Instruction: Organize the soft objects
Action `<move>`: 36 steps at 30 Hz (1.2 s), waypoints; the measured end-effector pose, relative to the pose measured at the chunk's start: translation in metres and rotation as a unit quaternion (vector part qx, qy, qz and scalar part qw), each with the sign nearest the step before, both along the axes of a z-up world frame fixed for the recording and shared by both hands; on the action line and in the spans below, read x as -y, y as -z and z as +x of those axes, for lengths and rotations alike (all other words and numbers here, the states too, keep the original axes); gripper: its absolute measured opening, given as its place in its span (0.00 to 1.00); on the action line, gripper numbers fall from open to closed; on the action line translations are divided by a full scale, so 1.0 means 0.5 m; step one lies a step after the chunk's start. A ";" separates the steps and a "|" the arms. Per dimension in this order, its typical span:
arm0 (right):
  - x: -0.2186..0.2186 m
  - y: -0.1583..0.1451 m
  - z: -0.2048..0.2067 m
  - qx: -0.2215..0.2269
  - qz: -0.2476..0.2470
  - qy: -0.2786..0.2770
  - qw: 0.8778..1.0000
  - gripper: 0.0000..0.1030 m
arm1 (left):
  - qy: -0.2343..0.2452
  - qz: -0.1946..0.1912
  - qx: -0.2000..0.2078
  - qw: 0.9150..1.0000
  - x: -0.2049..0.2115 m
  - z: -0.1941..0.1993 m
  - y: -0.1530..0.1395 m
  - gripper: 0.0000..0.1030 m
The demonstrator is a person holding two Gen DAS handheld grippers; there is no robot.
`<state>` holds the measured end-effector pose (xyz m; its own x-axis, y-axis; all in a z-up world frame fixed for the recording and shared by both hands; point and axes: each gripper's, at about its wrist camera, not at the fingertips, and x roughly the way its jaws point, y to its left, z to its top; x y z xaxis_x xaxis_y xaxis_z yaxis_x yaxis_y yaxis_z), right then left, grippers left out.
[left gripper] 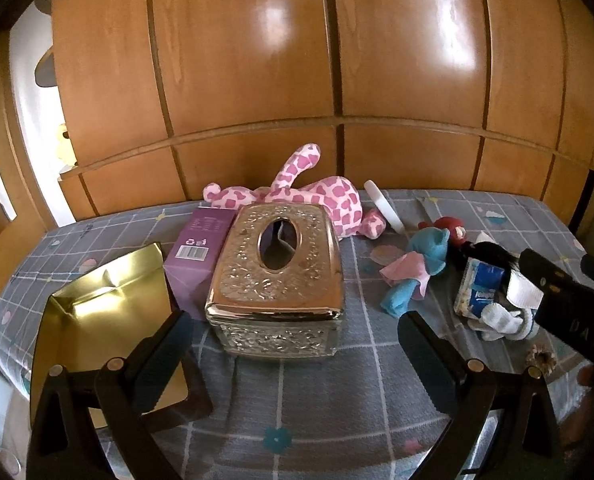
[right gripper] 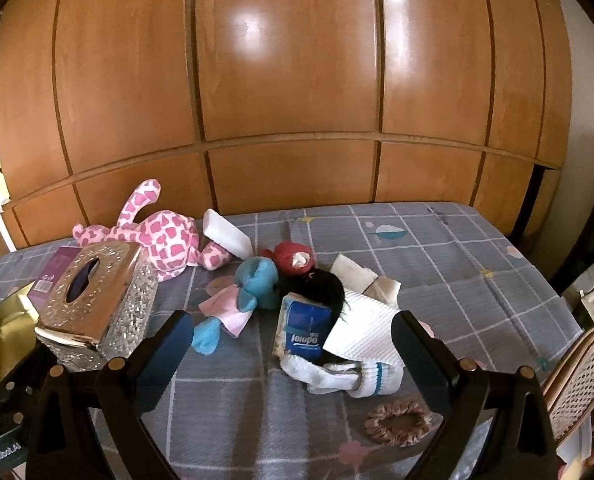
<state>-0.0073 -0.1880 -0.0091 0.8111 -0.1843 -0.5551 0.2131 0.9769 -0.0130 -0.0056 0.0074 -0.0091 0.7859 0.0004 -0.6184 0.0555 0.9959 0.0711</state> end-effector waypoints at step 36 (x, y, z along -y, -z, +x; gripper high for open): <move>0.223 -0.003 0.097 -0.001 -0.031 0.081 0.996 0.98 | 0.120 -0.122 -0.078 0.982 0.030 0.067 -0.001 1.00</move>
